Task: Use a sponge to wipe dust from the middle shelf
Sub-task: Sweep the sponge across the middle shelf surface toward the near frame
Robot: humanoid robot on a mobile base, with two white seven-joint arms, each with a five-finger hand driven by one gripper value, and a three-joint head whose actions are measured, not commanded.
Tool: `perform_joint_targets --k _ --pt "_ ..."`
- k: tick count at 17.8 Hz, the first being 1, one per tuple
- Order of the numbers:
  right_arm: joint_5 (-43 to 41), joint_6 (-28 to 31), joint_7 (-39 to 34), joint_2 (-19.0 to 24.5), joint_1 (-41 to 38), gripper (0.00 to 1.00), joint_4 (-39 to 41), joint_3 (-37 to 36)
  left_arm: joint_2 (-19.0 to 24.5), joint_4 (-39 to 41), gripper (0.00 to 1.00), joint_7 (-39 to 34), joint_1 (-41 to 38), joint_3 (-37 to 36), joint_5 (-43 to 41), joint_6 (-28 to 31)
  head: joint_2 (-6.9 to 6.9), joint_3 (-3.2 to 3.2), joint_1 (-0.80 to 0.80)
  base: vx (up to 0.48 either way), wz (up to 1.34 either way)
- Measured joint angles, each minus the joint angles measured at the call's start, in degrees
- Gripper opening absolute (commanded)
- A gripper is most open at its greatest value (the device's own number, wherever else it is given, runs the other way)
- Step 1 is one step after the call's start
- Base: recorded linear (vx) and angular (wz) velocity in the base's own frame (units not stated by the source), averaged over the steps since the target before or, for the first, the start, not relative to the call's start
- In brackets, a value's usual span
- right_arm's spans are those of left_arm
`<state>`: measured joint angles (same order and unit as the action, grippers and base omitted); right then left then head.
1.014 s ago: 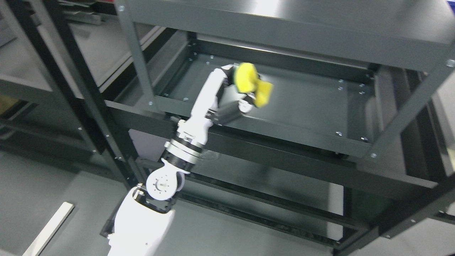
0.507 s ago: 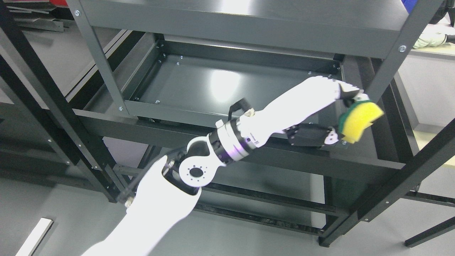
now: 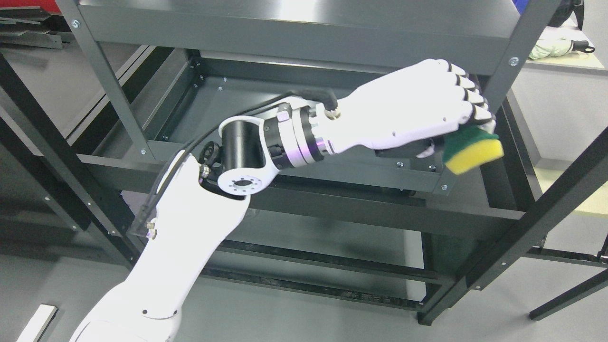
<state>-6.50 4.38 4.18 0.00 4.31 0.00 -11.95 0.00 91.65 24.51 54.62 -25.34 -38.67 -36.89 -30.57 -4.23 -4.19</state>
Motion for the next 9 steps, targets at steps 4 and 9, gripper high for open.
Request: perform_joint_targets --k 4,9 --pt "0.0 0.0 0.0 0.0 0.0 1.0 0.0 0.0 1.6 -1.2 0.0 0.6 -1.9 7.2 -1.8 -5.4 0.0 0.0 0.0 0.0 0.0" --pt "0.0 0.0 0.0 0.0 0.0 1.0 0.0 0.0 7.4 -1.9 0.0 4.1 -6.9 18.3 2.8 -7.8 0.01 0.0 0.0 0.0 0.0"
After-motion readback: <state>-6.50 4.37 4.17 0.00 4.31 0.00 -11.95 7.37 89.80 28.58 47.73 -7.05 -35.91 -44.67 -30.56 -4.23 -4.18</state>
